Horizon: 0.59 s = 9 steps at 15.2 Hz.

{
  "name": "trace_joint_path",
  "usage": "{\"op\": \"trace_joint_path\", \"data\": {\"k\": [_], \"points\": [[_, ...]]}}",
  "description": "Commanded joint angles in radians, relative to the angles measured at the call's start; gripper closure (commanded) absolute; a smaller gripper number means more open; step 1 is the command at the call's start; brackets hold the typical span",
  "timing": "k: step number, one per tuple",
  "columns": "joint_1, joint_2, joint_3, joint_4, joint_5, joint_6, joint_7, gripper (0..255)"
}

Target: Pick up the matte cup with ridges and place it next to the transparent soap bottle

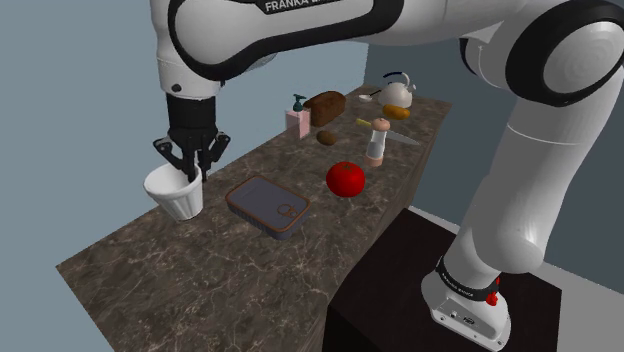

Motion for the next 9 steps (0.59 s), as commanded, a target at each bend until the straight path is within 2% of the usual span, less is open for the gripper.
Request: {"op": "trace_joint_path", "data": {"k": [1, 9], "points": [[0.001, 0.002, 0.000, 0.030, -0.002, -0.028, 0.004, 255], [0.005, 0.015, 0.002, 0.154, -0.012, -0.138, 0.022, 255]]}}
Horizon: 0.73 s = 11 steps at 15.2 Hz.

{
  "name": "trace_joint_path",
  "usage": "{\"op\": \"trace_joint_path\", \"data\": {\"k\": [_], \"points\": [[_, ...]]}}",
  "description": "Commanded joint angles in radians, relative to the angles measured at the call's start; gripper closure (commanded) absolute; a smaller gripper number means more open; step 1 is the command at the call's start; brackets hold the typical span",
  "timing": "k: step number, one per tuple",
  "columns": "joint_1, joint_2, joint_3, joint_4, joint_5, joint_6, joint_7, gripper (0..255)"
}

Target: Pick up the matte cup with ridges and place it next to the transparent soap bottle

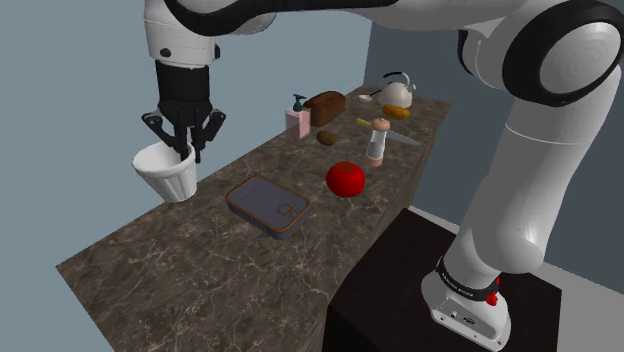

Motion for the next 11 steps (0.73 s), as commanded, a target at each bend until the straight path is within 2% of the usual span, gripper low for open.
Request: {"op": "trace_joint_path", "data": {"k": [1, 3, 11], "points": [[0.002, 0.006, 0.001, 0.035, -0.004, -0.029, 0.006, 255], [0.004, 0.011, 0.001, 0.060, -0.006, -0.049, 0.009, 255], [-0.117, -0.077, -0.083, -0.034, 0.060, -0.066, -0.195, 255]]}}
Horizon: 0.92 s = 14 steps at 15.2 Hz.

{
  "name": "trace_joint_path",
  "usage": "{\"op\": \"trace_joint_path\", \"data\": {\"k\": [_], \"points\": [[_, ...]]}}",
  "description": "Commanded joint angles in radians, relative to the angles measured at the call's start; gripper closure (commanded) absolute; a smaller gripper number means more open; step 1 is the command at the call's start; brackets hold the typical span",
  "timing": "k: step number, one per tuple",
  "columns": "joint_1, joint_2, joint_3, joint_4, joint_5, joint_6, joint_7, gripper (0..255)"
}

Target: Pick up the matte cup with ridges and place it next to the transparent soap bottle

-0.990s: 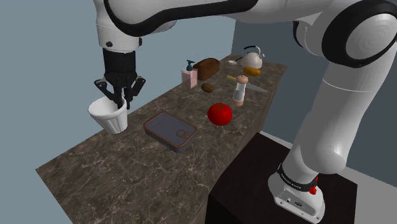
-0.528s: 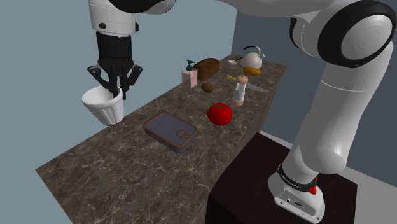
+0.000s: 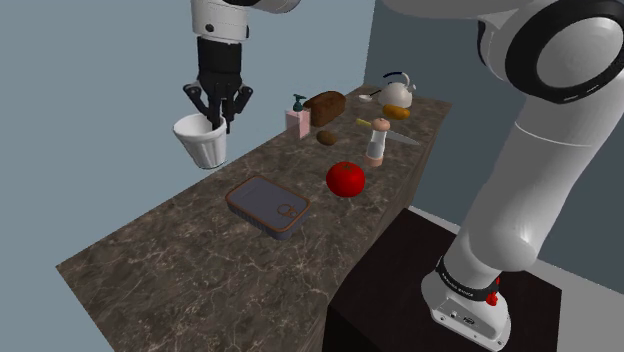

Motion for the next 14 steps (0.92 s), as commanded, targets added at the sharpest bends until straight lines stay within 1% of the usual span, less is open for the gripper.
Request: {"op": "trace_joint_path", "data": {"k": [1, 8, 14], "points": [[-0.028, -0.018, -0.023, -0.022, 0.014, -0.003, -0.053, 255], [-0.116, -0.027, -0.102, -0.025, 0.034, -0.039, -0.218, 255], [-0.187, 0.007, -0.166, 0.024, 0.037, -0.079, -0.348, 255]]}}
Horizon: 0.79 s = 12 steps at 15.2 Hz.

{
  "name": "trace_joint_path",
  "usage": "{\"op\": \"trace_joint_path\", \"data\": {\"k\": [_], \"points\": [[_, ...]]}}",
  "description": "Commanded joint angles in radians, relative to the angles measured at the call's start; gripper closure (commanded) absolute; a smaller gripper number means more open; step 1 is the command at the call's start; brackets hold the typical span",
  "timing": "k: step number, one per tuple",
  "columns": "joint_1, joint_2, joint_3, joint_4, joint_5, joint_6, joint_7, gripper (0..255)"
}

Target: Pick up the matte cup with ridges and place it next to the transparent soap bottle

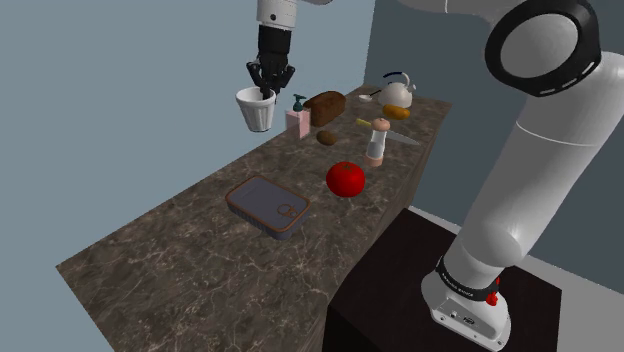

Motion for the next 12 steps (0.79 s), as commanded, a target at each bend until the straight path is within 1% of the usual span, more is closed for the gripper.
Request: {"op": "trace_joint_path", "data": {"k": [1, 7, 12], "points": [[-0.025, 0.021, -0.022, 0.023, -0.001, -0.011, -0.046, 255], [-0.095, 0.100, -0.077, 0.133, -0.004, -0.067, -0.165, 255], [-0.153, 0.200, -0.116, 0.275, -0.006, -0.129, -0.255, 255]]}}
